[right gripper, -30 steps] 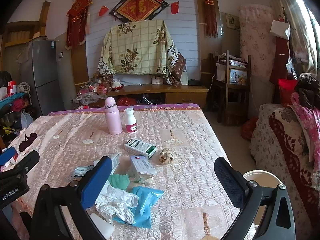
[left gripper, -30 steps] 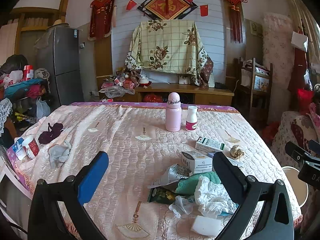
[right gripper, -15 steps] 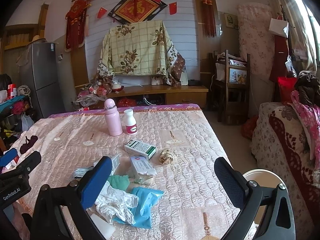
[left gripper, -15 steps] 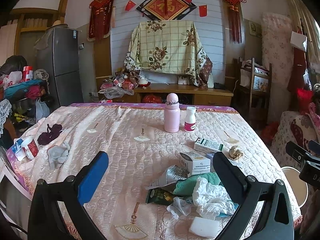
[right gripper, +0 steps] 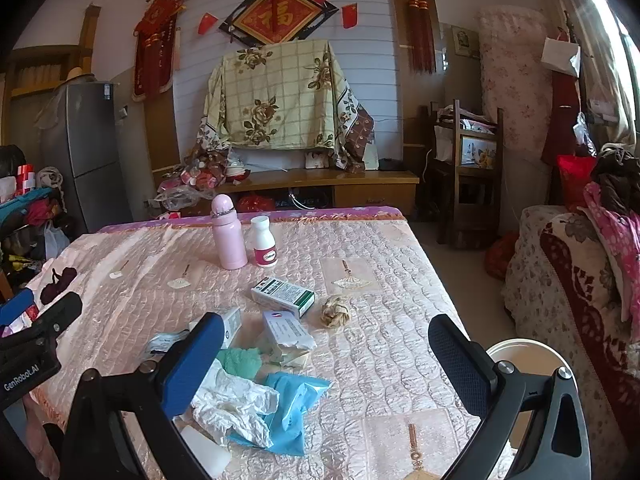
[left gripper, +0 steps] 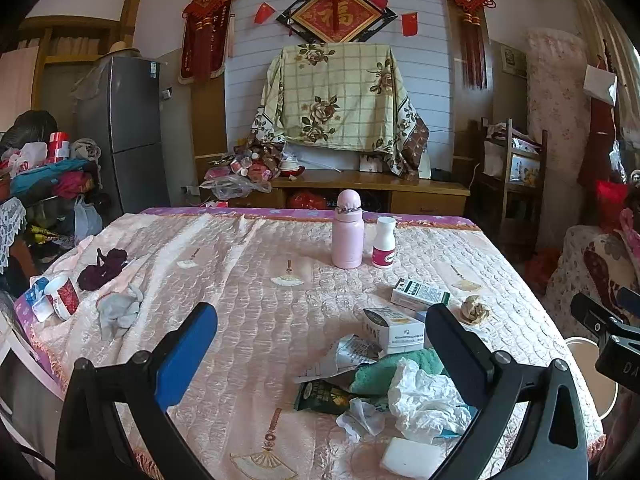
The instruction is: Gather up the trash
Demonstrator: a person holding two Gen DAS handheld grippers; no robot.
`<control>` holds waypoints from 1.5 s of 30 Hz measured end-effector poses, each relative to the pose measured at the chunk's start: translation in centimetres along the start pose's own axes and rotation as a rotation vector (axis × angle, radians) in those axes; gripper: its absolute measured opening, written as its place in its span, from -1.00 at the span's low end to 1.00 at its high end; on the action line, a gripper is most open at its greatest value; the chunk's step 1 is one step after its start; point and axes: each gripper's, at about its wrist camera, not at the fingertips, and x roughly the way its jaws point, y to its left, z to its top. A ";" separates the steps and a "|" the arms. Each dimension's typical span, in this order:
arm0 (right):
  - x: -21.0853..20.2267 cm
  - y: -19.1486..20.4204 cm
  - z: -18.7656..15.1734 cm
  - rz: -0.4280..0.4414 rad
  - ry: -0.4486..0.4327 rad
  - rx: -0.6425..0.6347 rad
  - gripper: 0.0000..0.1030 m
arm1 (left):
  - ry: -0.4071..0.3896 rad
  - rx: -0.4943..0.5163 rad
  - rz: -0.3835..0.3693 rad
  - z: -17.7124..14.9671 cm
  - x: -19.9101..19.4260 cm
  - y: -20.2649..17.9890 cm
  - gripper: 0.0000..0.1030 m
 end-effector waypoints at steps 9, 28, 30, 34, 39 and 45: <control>0.1 0.2 -0.2 0.005 -0.002 0.000 1.00 | -0.003 0.009 0.013 -0.2 0.1 0.2 1.00; 0.5 0.1 -0.5 0.004 0.041 -0.004 1.00 | 0.008 -0.005 0.007 -0.5 0.6 0.3 1.00; 0.6 0.1 -0.5 -0.003 0.037 -0.014 1.00 | 0.005 -0.003 0.010 -0.5 0.6 0.3 1.00; 0.6 0.1 -0.4 -0.006 0.032 -0.023 1.00 | 0.000 -0.010 0.009 -0.4 0.7 0.6 1.00; 0.8 0.1 -0.5 -0.012 0.039 -0.043 1.00 | 0.014 -0.016 0.006 -0.6 1.2 0.8 1.00; 1.1 0.2 -0.8 0.000 0.038 -0.025 1.00 | 0.019 -0.016 0.005 -0.8 1.5 0.8 1.00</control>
